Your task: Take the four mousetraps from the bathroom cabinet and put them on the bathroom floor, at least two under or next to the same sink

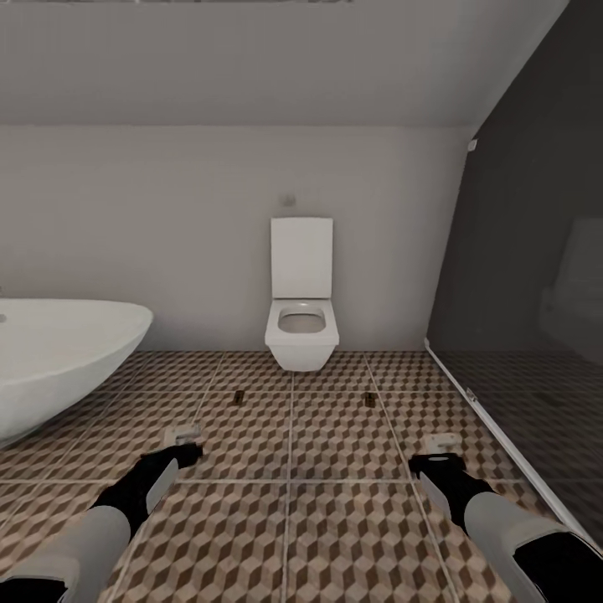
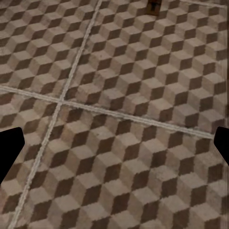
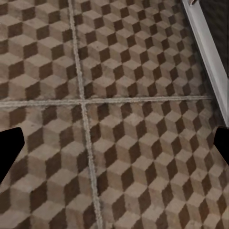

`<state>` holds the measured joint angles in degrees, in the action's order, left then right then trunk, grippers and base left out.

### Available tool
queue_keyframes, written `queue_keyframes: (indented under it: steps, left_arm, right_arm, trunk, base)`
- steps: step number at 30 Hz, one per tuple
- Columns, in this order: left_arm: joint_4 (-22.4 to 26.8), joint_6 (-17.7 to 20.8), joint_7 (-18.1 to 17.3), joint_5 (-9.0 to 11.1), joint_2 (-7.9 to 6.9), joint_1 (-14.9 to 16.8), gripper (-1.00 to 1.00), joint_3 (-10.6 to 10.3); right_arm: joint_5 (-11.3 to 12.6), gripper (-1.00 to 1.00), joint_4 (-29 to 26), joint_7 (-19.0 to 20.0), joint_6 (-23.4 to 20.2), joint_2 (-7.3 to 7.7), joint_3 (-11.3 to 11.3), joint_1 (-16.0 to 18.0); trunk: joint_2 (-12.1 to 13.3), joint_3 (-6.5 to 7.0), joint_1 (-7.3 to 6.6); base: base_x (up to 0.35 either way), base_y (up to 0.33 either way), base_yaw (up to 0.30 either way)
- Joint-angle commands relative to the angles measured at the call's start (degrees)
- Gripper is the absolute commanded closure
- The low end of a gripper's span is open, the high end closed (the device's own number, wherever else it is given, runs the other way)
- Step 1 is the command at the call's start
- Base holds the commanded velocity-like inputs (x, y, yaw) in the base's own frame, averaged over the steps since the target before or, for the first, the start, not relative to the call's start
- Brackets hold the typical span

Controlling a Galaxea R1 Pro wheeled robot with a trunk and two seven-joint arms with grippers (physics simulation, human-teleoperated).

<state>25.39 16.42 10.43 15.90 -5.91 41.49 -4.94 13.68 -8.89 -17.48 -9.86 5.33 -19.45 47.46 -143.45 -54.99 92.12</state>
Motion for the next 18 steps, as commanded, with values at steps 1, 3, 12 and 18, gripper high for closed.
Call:
queue_keyframes:
  steps: [1,3,12,18]
  left_arm:
    - [0.12,0.27,0.47,0.61,-0.07,0.0,-1.0,-0.49]
    - [0.12,0.25,0.47,0.62,-0.07,0.0,-1.0,-0.49]
    - [0.11,0.21,0.47,0.62,-0.07,-0.01,-1.0,-0.47]
    - [0.1,0.2,0.47,0.61,-0.02,-0.01,-1.0,-0.47]
  right_arm:
    - [0.47,-1.0,-0.16,-0.27,-0.42,0.04,-0.49,0.0]
    - [0.47,-1.0,-0.16,-0.27,-0.42,0.04,-0.49,0.0]
    - [0.51,-1.0,-0.16,-0.28,-0.42,0.04,-0.5,0.0]
    - [0.49,-1.0,-0.16,-0.28,-0.42,0.04,-0.5,0.0]
  trunk:
    - [0.0,0.17,-0.03]
    - [0.02,0.61,-0.09]
    - [0.14,2.61,-0.32]
    - [0.61,3.89,-0.67]
  base:
    - [0.0,0.0,0.0]
    - [0.0,0.0,0.0]
    - [0.0,0.0,0.0]
    - [0.0,0.0,0.0]
